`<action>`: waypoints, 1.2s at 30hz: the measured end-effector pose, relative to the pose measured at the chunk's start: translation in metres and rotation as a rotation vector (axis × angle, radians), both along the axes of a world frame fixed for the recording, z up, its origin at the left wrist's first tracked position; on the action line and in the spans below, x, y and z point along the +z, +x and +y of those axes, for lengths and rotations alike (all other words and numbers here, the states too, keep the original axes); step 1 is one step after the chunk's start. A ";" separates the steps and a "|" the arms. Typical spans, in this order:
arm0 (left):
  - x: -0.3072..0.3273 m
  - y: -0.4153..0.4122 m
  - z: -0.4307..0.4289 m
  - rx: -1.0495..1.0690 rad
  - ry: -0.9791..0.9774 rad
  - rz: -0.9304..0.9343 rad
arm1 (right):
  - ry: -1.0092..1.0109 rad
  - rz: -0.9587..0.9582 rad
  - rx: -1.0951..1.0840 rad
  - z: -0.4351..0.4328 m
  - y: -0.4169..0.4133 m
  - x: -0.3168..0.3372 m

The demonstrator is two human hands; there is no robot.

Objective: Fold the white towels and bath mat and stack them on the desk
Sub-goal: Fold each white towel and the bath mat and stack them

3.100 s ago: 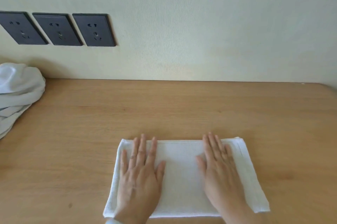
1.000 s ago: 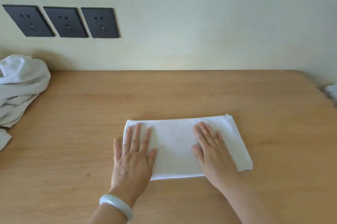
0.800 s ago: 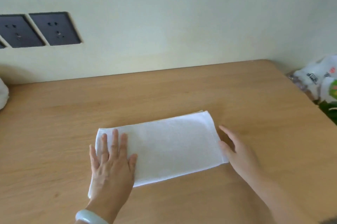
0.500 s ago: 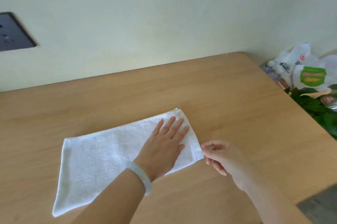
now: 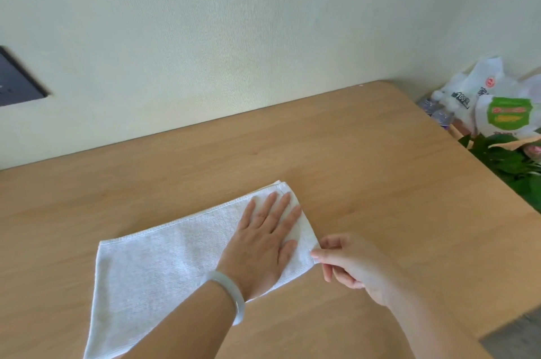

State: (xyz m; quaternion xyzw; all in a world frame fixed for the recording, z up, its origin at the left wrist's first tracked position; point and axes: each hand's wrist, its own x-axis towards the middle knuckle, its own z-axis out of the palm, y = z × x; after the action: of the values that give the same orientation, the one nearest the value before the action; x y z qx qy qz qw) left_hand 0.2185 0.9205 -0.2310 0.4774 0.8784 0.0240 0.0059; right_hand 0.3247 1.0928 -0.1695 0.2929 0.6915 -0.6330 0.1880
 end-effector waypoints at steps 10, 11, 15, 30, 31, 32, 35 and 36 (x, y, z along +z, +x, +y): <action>0.000 -0.001 0.000 -0.010 -0.009 -0.012 | 0.325 -0.015 0.093 0.005 0.007 -0.002; 0.000 -0.001 0.000 -0.014 -0.005 -0.007 | 0.405 0.004 0.057 0.003 0.006 -0.002; 0.004 0.001 -0.005 0.016 0.121 -0.052 | 0.852 0.359 -0.041 -0.035 -0.006 -0.009; -0.010 0.003 -0.197 0.880 0.122 -0.060 | 1.372 0.380 0.502 -0.049 -0.071 -0.072; -0.010 0.003 -0.197 0.901 0.151 -0.078 | 1.360 0.360 0.508 -0.049 -0.070 -0.072; -0.010 0.003 -0.196 0.916 0.165 -0.087 | 1.342 0.345 0.519 -0.050 -0.071 -0.072; -0.005 0.004 -0.193 0.928 0.159 -0.124 | 1.318 0.300 0.559 -0.053 -0.072 -0.064; -0.002 0.004 -0.194 0.925 0.150 -0.143 | 1.308 0.281 0.569 -0.053 -0.071 -0.062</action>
State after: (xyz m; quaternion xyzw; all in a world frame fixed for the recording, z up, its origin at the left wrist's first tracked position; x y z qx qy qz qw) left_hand 0.2230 0.7267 -0.2333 0.0325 0.9920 0.1203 0.0208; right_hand 0.2532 1.0402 -0.2311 0.0698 0.9955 -0.0484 0.0412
